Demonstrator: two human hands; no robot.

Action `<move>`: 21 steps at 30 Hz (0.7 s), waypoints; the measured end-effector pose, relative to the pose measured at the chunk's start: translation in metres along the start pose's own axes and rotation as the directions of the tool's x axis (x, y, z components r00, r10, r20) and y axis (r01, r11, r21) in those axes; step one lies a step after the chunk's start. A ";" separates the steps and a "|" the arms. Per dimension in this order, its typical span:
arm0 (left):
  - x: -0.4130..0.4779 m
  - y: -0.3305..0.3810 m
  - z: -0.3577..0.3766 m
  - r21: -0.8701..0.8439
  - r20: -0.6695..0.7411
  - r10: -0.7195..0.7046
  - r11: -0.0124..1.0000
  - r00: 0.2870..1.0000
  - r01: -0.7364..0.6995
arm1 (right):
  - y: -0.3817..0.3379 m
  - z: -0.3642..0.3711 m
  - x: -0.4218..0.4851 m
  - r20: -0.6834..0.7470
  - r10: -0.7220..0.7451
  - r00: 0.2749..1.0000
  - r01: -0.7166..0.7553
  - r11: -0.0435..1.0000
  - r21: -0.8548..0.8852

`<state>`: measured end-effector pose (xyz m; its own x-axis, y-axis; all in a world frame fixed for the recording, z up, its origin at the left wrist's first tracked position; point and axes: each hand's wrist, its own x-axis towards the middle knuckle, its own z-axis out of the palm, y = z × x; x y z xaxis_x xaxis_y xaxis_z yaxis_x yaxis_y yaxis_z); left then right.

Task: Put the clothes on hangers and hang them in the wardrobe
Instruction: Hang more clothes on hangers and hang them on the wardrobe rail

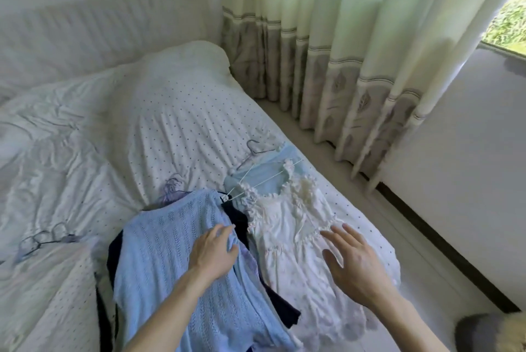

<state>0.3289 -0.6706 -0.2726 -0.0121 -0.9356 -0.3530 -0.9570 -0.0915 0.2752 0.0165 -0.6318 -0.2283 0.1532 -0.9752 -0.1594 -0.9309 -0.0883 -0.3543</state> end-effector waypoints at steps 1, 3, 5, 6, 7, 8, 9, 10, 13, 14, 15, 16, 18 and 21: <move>0.008 0.003 0.001 -0.006 -0.005 -0.004 1.000 1.000 0.004 | 0.006 0.002 0.009 0.020 -0.001 1.000 0.002 1.000 -0.023; 0.026 0.006 0.004 -0.010 -0.006 -0.007 1.000 1.000 0.007 | 0.018 0.008 0.025 0.069 0.006 0.998 -0.002 0.998 -0.057; 0.047 0.007 0.009 0.006 0.014 -0.011 1.000 1.000 0.011 | 0.029 0.018 0.045 0.126 0.020 0.992 -0.011 0.997 -0.076; 0.060 0.005 0.013 0.013 0.037 -0.020 1.000 0.999 0.020 | 0.034 0.024 0.056 0.157 0.027 0.987 -0.013 0.996 -0.092; 0.073 0.003 0.017 0.022 0.064 -0.032 0.999 0.997 0.031 | 0.039 0.032 0.068 0.187 0.036 0.982 -0.015 0.994 -0.113; 0.088 0.001 0.021 0.039 0.092 -0.045 0.998 0.995 0.042 | 0.044 0.040 0.080 0.221 0.052 0.974 -0.022 0.991 -0.133; 0.104 -0.001 0.026 0.063 0.118 -0.056 0.997 0.992 0.048 | 0.047 0.048 0.092 0.254 0.071 0.965 -0.032 0.988 -0.152; 0.120 -0.004 0.030 0.084 0.146 -0.067 0.995 0.987 0.055 | 0.051 0.057 0.105 0.289 0.093 0.953 -0.047 0.986 -0.163; 0.173 -0.010 0.046 0.123 0.242 -0.081 0.991 0.967 0.052 | 0.062 0.088 0.145 0.388 0.151 0.909 -0.089 0.981 -0.172; 0.192 -0.013 0.051 0.128 0.273 -0.087 0.990 0.958 0.053 | 0.067 0.099 0.158 0.423 0.167 0.891 -0.100 0.980 -0.175; 0.211 -0.015 0.056 0.129 0.294 -0.098 0.990 0.951 0.062 | 0.072 0.111 0.171 0.453 0.184 0.872 -0.114 0.977 -0.178; 0.231 -0.018 0.060 0.126 0.309 -0.110 0.989 0.945 0.075 | 0.077 0.123 0.183 0.479 0.206 0.853 -0.132 0.974 -0.182; 0.270 -0.026 0.069 0.119 0.322 -0.141 0.987 0.936 0.108 | 0.088 0.144 0.207 0.533 0.258 0.806 -0.179 0.964 -0.196; 0.322 -0.043 0.081 0.075 0.291 -0.210 0.978 0.933 0.196 | 0.099 0.171 0.231 0.582 0.329 0.744 -0.239 0.944 -0.228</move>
<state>0.3426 -0.9407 -0.4704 0.1052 -0.7550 -0.6473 -0.9598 -0.2473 0.1325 0.0164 -0.8310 -0.4578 0.0010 -0.6362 -0.7716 -0.9909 0.1032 -0.0864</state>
